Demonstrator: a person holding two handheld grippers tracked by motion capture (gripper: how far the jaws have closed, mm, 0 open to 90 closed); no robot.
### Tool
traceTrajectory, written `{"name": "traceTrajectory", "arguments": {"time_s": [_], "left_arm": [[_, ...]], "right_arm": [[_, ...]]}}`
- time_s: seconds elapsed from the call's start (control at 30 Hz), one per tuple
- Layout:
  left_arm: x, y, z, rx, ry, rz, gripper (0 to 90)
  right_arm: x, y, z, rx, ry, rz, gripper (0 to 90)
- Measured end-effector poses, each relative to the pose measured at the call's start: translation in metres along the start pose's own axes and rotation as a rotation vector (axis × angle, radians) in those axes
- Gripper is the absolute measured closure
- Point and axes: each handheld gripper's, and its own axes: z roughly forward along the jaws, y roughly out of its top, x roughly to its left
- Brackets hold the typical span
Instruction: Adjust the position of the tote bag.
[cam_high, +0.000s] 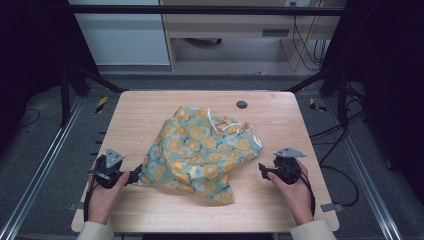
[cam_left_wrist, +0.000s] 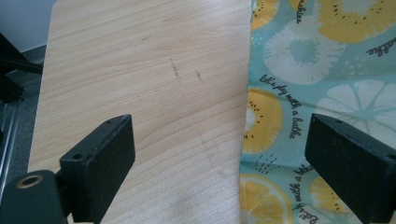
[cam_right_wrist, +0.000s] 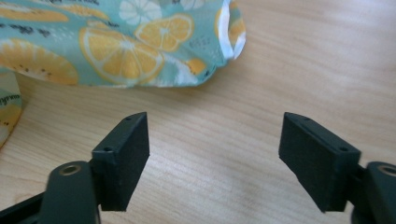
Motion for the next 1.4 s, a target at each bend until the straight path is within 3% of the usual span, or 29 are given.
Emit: {"name": "traceTrajectory", "arguments": {"time_s": [0.17,0.4,0.5,0.67,0.8,0.87,0.97,1.4], "left_arm": [[-0.001,0.0,-0.001,0.0,0.002,0.005,8.5],[-0.001,-0.001,-0.001,0.015,0.011,0.015,8.5],[-0.003,-0.001,0.0,0.021,0.009,0.022,8.5],[-0.005,-0.001,0.0,0.025,0.009,0.037,8.6],[-0.006,0.0,0.0,0.028,0.011,0.046,8.8],[-0.007,0.0,0.0,0.031,0.013,0.052,8.8],[-0.009,0.0,0.001,0.039,0.013,0.065,8.8],[-0.011,0.0,0.002,0.042,0.014,0.081,8.8]], "right_arm": [[-0.003,-0.002,0.007,0.054,0.046,0.064,18.6],[-0.006,0.004,0.006,0.043,0.112,0.063,14.4],[-0.01,0.016,0.016,0.051,0.09,0.002,15.1],[-0.018,0.046,0.025,0.045,0.109,0.02,22.3],[-0.024,0.068,0.039,0.064,0.078,0.002,26.3],[-0.025,0.076,0.047,0.081,0.08,0.029,26.0],[-0.027,0.081,0.06,0.12,0.091,0.064,24.8],[-0.019,0.077,0.079,0.196,0.098,0.071,23.5]]}}
